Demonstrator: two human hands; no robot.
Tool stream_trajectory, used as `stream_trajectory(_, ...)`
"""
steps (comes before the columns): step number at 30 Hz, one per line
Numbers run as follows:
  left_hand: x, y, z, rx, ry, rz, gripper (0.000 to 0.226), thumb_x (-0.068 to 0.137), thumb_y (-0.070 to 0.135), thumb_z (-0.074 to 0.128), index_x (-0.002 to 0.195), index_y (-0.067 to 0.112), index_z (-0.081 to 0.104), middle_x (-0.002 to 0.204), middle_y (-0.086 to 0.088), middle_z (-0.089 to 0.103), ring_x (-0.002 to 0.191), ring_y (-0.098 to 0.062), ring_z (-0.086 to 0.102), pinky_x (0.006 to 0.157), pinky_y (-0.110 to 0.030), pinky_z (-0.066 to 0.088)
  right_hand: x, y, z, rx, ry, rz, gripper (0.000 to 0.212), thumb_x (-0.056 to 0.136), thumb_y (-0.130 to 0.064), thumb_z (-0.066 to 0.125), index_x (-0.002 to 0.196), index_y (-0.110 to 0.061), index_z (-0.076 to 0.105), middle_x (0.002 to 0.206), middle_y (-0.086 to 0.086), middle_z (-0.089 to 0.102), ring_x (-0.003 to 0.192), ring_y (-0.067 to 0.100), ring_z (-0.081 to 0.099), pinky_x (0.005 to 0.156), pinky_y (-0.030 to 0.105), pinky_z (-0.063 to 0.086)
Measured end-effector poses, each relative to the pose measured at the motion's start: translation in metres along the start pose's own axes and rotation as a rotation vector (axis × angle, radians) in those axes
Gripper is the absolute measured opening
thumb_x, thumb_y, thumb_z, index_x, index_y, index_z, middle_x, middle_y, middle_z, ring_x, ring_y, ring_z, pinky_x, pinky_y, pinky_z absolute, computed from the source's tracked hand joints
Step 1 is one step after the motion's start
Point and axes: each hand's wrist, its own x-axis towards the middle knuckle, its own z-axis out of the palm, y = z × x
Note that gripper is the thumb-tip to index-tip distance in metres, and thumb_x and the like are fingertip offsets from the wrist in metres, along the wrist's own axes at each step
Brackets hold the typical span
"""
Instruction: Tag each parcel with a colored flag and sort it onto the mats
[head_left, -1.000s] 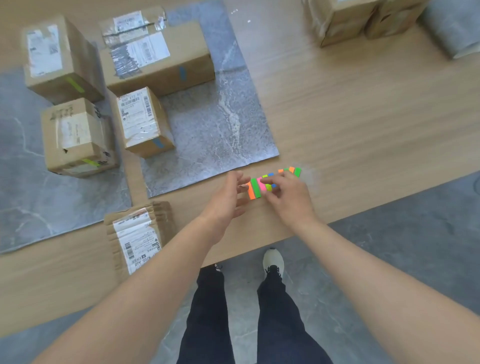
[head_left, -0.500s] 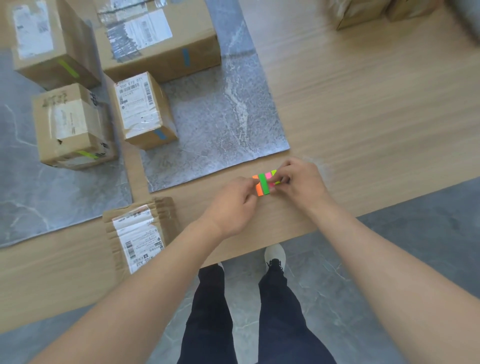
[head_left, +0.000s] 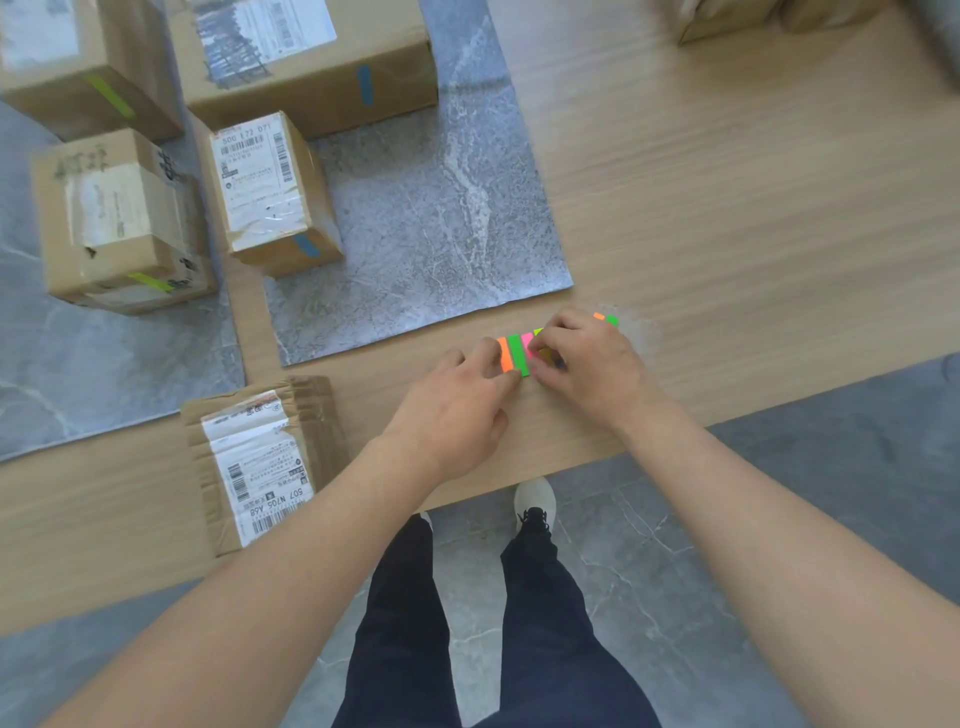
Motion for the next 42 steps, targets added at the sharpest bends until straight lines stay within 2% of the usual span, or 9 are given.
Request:
stream_trajectory(4, 0.0, 0.003, 0.002, -0.007, 0.017, -0.012, 0.044, 0.093, 0.029, 0.047, 0.136, 0.028, 0.049, 0.143, -0.003, 0.035, 0.096, -0.023, 0.04, 0.07, -0.038, 0.051, -0.001, 0.003, -0.004, 0.024, -0.025, -0.033, 0.008, 0.083, -0.011, 0.078, 0.089, -0.007, 0.077, 0.087, 0.007, 0.063, 0.073, 0.022, 0.062, 0.06, 0.038, 0.053)
stream_trajectory(8, 0.002, 0.006, 0.01, 0.015, 0.036, 0.005, 0.06, 0.09, 0.031, 0.048, 0.149, 0.04, 0.035, 0.148, -0.003, 0.033, 0.102, -0.027, 0.044, 0.068, -0.035, 0.049, 0.0, 0.007, -0.005, 0.019, -0.045, -0.051, 0.007, 0.089, -0.011, 0.068, 0.089, -0.007, 0.075, 0.092, 0.008, 0.064, 0.08, 0.027, 0.065, 0.066, 0.044, 0.055)
stream_trajectory(13, 0.003, 0.015, 0.012, 0.018, 0.034, -0.03, 0.051, 0.09, 0.037, 0.048, 0.14, 0.039, 0.045, 0.149, -0.005, 0.029, 0.101, -0.03, 0.044, 0.075, -0.039, 0.052, 0.002, 0.007, -0.004, 0.041, -0.067, -0.019, 0.011, 0.095, -0.012, 0.062, 0.09, -0.007, 0.071, 0.097, 0.008, 0.062, 0.087, 0.026, 0.062, 0.07, 0.048, 0.054)
stream_trajectory(21, 0.004, 0.017, 0.014, -0.04, 0.042, -0.058, 0.054, 0.091, 0.038, 0.047, 0.144, 0.045, 0.04, 0.152, -0.004, 0.023, 0.106, -0.03, 0.042, 0.081, -0.038, 0.047, 0.006, 0.005, -0.006, 0.135, -0.055, 0.088, 0.004, 0.093, -0.011, 0.07, 0.092, -0.009, 0.073, 0.093, -0.006, 0.056, 0.084, 0.011, 0.055, 0.079, 0.036, 0.051)
stream_trajectory(26, 0.005, 0.02, 0.016, -0.087, 0.031, -0.084, 0.056, 0.092, 0.037, 0.047, 0.146, 0.049, 0.037, 0.154, -0.006, 0.019, 0.112, -0.032, 0.039, 0.092, -0.042, 0.048, 0.012, -0.002, -0.008, 0.199, 0.016, 0.285, 0.01, 0.096, -0.019, 0.067, 0.094, -0.011, 0.073, 0.092, 0.0, 0.068, 0.084, 0.016, 0.061, 0.082, 0.029, 0.048)
stream_trajectory(31, 0.006, 0.022, 0.018, -0.107, 0.037, -0.1, 0.057, 0.091, 0.033, 0.047, 0.145, 0.048, 0.039, 0.155, -0.006, 0.019, 0.114, -0.033, 0.037, 0.093, -0.043, 0.048, 0.015, -0.008, -0.007, 0.602, 0.22, 0.588, 0.009, 0.098, -0.023, 0.065, 0.091, -0.02, 0.07, 0.077, -0.001, 0.072, 0.067, 0.016, 0.071, 0.067, 0.037, 0.061)
stream_trajectory(34, 0.007, 0.02, 0.019, -0.11, 0.037, -0.102, 0.055, 0.092, 0.033, 0.045, 0.144, 0.048, 0.041, 0.153, -0.006, 0.021, 0.112, -0.033, 0.038, 0.094, -0.043, 0.048, 0.01, -0.014, -0.008, 0.864, 0.263, 0.608, 0.007, 0.1, -0.018, 0.066, 0.094, -0.016, 0.068, 0.074, 0.007, 0.074, 0.068, 0.02, 0.075, 0.057, 0.033, 0.06)
stream_trajectory(39, 0.012, 0.02, 0.012, -0.135, 0.017, -0.108, 0.05, 0.093, 0.038, 0.046, 0.143, 0.047, 0.046, 0.146, -0.002, 0.03, 0.11, -0.032, 0.039, 0.1, -0.043, 0.043, 0.001, -0.024, -0.008, 0.979, 0.252, 0.504, 0.006, 0.097, -0.007, 0.067, 0.097, -0.006, 0.074, 0.092, 0.013, 0.078, 0.089, 0.025, 0.077, 0.078, 0.037, 0.062)
stream_trajectory(42, 0.015, 0.017, 0.0, -0.473, 0.118, -0.225, 0.044, 0.093, 0.033, 0.053, 0.136, 0.038, 0.06, 0.13, 0.002, 0.053, 0.106, -0.021, 0.053, 0.093, -0.034, 0.044, -0.005, -0.028, -0.019, 0.975, 0.273, 0.433, 0.011, 0.093, -0.006, 0.072, 0.093, -0.016, 0.078, 0.09, 0.01, 0.079, 0.091, 0.027, 0.077, 0.088, 0.041, 0.061)
